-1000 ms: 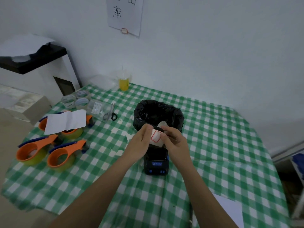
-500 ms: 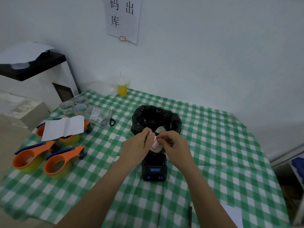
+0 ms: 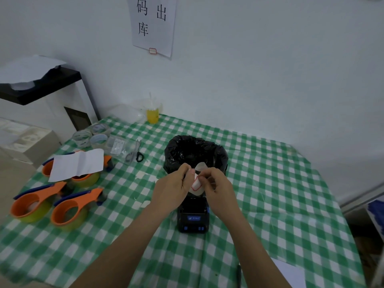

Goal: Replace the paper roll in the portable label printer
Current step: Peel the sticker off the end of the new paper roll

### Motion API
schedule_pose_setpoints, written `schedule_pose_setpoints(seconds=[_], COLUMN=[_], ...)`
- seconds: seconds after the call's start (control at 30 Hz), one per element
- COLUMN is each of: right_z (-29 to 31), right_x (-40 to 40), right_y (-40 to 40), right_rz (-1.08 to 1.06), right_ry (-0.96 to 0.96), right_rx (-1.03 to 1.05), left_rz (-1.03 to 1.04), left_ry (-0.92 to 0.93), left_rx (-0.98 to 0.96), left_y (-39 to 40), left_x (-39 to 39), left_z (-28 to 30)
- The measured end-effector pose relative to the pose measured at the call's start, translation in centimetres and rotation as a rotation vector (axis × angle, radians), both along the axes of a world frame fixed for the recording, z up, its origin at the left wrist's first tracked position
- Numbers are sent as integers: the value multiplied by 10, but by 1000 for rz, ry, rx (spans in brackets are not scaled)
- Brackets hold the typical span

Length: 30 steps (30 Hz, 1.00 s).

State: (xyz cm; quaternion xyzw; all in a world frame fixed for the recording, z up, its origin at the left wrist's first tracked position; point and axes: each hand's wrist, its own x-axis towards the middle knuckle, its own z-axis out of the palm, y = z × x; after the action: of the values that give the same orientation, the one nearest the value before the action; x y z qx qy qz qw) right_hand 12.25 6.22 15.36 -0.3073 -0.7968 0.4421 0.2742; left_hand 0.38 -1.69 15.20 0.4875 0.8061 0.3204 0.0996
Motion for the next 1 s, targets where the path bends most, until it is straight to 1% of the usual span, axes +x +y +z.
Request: schedule_pose_setpoints(seconds=[0.17,0.3,0.37,0.5,0.57,0.63,0.73,0.83,0.93,1.0], right_z=[-4,-6,-6,-5,-4,-4,-4,2,6,5], right_x=[-1,-3,-4,-3,-3,-4,-3,-2,-4,-5], right_y=[-2,-2,-2,-2,-2,-2,1,3,1,-1], right_rz=[-71,-108,-123,-149,-163,-179,-142,-76,-89,-124], right_ry=[81,88,77,81,104,126,130,67,39,48], right_rx=[17,-100,-114,1,45,43,-36,-80,-14,80], left_rz=[10,10,14,19,11,12,16,5,17,27], left_ry=[-79,-78,-59,-82,-152,-232,-275,-235,-240,-273], left_rx=[-13,-8,-9,10,12,11,7,-2,-4,5], left_y=[5,8,8,10,11,13,13,12,12,13], left_x=[3,4,5,6,7,7,5,2,2,2], left_z=[3,7,8,10,9,9,8,7,4,3])
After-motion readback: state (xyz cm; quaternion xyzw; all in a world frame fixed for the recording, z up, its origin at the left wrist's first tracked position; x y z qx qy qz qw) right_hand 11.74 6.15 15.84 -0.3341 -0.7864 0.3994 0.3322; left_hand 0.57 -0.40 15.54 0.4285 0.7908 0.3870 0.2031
